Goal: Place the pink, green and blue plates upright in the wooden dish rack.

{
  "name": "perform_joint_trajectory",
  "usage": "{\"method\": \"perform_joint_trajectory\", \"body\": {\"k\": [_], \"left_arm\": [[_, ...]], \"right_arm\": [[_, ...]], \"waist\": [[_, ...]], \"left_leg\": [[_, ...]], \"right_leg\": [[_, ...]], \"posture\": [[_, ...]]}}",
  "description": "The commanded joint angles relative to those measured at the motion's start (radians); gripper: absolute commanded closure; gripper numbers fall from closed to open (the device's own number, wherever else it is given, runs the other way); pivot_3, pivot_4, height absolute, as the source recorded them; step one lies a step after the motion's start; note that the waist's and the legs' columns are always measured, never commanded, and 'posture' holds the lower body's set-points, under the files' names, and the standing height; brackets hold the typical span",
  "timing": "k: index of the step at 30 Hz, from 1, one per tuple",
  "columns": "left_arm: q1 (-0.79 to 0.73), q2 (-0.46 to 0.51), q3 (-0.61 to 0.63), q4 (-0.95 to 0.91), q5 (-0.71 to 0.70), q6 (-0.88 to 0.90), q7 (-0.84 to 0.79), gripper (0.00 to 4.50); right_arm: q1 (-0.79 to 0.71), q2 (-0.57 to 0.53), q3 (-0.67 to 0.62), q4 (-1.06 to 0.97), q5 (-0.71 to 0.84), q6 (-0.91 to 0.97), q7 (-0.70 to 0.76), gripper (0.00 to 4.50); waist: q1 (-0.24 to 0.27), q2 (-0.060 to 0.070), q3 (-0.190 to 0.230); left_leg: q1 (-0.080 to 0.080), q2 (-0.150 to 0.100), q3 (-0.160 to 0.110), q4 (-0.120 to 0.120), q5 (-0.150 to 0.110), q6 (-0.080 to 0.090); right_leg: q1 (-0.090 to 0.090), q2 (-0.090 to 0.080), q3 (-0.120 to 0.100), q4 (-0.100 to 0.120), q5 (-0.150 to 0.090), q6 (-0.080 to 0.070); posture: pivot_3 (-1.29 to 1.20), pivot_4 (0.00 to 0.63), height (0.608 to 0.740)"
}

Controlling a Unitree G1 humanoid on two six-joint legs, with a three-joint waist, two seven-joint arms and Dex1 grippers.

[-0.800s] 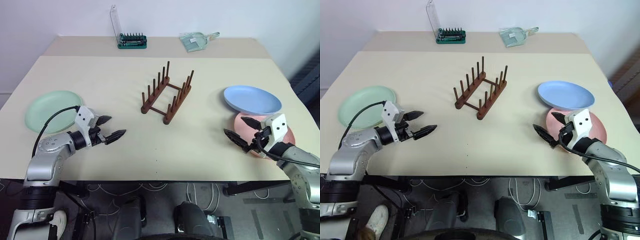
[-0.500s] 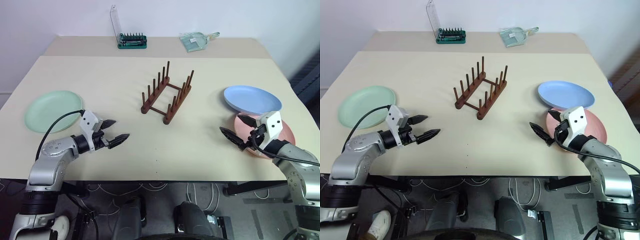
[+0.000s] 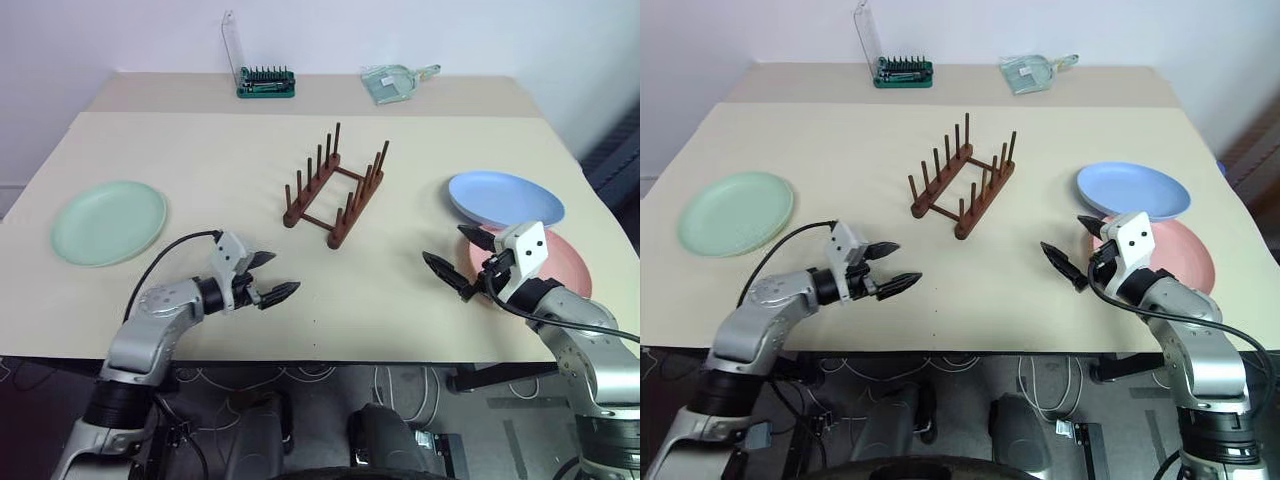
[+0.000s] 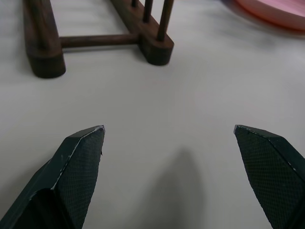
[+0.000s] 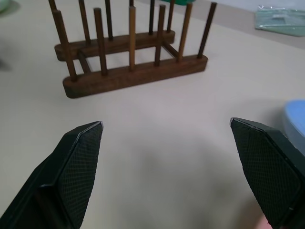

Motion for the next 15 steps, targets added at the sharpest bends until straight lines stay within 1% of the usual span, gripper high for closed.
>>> {"method": "perform_joint_trajectory", "body": {"k": [1,7,12,15], "left_arm": [[-0.042,-0.057,-0.076,0.04,0.078,-0.031,0.065,0.0],[-0.101,-0.18,-0.186,0.185,0.235,-0.1,0.203,0.0],[-0.139,-0.293,-0.216,0.266,0.318,-0.121,0.329,0.0],[-0.147,-0.34,-0.221,0.291,0.334,-0.124,0.36,0.0]], "right_arm": [[0.01,0.014,0.007,-0.095,0.019,0.016,-0.021,0.13],[0.024,0.022,0.012,-0.12,0.029,0.031,-0.031,0.13],[-0.006,0.025,0.046,-0.11,0.032,0.043,-0.028,0.13],[-0.024,0.024,0.061,-0.098,0.032,0.044,-0.021,0.13]], "waist": [[0.0,0.0,0.0],[0.002,0.001,-0.002],[0.003,0.002,-0.003],[0.004,0.002,-0.003]], "left_leg": [[0.0,0.0,0.0,0.0,0.0,0.0],[0.0,0.0,0.0,0.001,0.0,0.001],[0.001,0.0,-0.001,0.004,-0.003,0.005],[0.001,0.0,-0.002,0.005,-0.003,0.006]], "right_leg": [[0.0,0.0,0.0,0.0,0.0,0.0],[0.001,0.0,0.0,0.0,0.0,0.0],[0.004,0.0,-0.001,0.0,0.0,0.0],[0.004,-0.001,-0.001,0.0,0.0,0.001]], "posture": [[0.0,0.15,0.732],[0.0,0.15,0.732],[0.0,0.15,0.732],[0.0,0.15,0.732]]}}
